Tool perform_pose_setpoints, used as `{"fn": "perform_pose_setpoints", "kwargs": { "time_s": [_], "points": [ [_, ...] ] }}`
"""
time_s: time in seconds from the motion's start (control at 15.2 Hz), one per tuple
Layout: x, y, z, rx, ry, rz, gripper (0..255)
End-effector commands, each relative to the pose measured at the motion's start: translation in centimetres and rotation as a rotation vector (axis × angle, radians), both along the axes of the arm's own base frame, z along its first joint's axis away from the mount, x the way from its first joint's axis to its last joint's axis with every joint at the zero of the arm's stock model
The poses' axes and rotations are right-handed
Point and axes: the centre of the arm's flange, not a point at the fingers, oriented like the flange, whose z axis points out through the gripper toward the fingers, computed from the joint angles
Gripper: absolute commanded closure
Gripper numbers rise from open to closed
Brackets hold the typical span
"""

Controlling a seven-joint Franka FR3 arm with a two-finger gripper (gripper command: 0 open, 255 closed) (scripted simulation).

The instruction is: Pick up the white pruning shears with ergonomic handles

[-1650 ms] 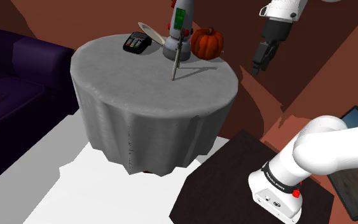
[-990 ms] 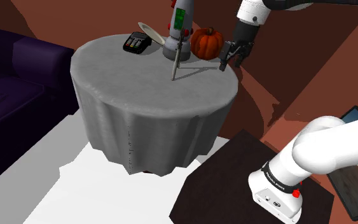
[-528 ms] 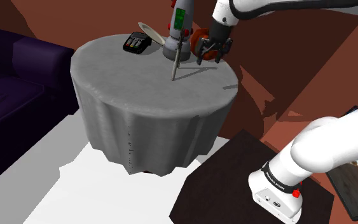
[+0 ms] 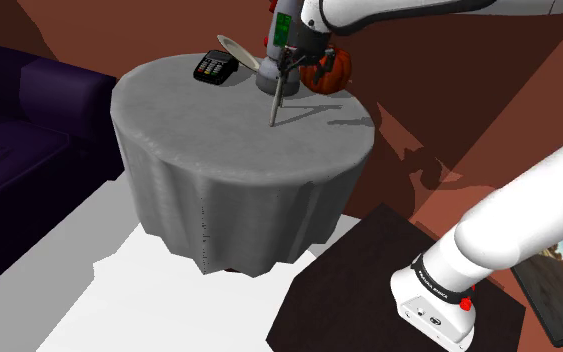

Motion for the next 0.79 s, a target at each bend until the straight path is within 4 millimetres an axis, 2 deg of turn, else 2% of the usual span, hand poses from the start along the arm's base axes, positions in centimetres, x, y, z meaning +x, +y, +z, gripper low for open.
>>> {"fn": "perform_pose_setpoints", "kwargs": {
  "time_s": [0.0,0.4,0.73],
  "points": [
    [2.3,0.1,-0.1,-0.015,-0.035,-0.050,0],
    [8.7,-0.5,0.3,-0.061,-0.128,-0.183,0],
    [8.7,-0.5,-2.3,-0.061,-0.128,-0.183,0]
  ]
}}
